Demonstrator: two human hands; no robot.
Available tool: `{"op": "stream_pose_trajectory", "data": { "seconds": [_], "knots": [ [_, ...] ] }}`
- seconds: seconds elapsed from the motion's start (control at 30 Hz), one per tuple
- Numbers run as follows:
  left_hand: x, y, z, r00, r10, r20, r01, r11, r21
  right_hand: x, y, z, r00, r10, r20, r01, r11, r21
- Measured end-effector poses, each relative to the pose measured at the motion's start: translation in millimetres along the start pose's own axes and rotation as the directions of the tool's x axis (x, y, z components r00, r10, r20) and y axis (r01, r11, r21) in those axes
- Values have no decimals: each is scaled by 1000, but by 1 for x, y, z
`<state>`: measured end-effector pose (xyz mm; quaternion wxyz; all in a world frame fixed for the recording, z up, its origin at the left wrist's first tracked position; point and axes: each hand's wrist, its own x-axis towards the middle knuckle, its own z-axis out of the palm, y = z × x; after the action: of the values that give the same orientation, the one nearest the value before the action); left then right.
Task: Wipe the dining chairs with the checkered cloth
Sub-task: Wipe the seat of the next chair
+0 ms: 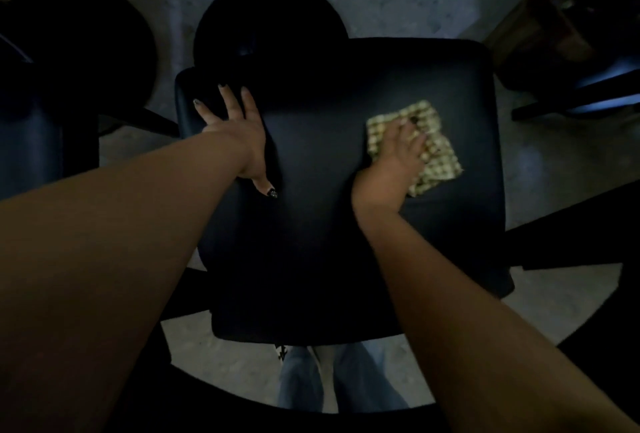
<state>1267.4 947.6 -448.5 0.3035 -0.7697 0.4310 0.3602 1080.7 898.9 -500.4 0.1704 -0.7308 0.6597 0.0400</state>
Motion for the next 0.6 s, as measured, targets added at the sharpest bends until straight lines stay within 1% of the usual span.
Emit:
{"op": "stream_pose_trajectory", "data": {
  "seconds": [0.07,0.1,0.13,0.17,0.23,0.3,0.37,0.4,0.43,0.47,0.53,0.57,0.6],
  "knots": [
    [-6,-2,-2,1000,2,13,-2,1000,6,-35,-18,17,979,-199,46,198,980,14],
    [-9,-3,-2,1000,3,13,-4,1000,9,-53,-24,25,948,-306,85,305,952,31],
    [-11,-3,-3,1000,7,8,-7,1000,16,-69,-26,32,901,-411,137,409,911,46],
    [-14,-3,-3,1000,9,2,-9,1000,22,-84,-26,37,841,-504,195,504,862,53],
    [-17,-2,-3,1000,0,-4,0,1000,31,-103,-16,43,718,-635,286,653,756,38],
    [-18,0,-3,1000,-9,-6,10,998,69,-103,-1,41,595,-727,343,772,635,5],
    [-20,2,-2,1000,-12,-7,12,995,99,-88,20,33,446,-797,408,884,464,-60],
    [-21,3,-1,1000,-11,-10,12,995,103,-76,32,27,403,-806,433,910,405,-92],
    [-22,3,-1,1000,-8,-15,9,995,101,-64,44,20,414,-797,441,907,404,-121],
    [-23,3,0,1000,-2,-20,4,995,95,-53,58,12,483,-763,429,872,466,-151],
    [-26,4,0,999,20,-28,-17,995,96,-39,84,-3,691,-630,354,715,668,-207],
    [-27,6,1,999,38,-28,-34,993,112,-36,96,-9,780,-540,316,616,753,-232],
    [-29,8,1,998,59,-27,-55,990,132,-36,104,-13,846,-452,282,520,816,-251]
  ]
}}
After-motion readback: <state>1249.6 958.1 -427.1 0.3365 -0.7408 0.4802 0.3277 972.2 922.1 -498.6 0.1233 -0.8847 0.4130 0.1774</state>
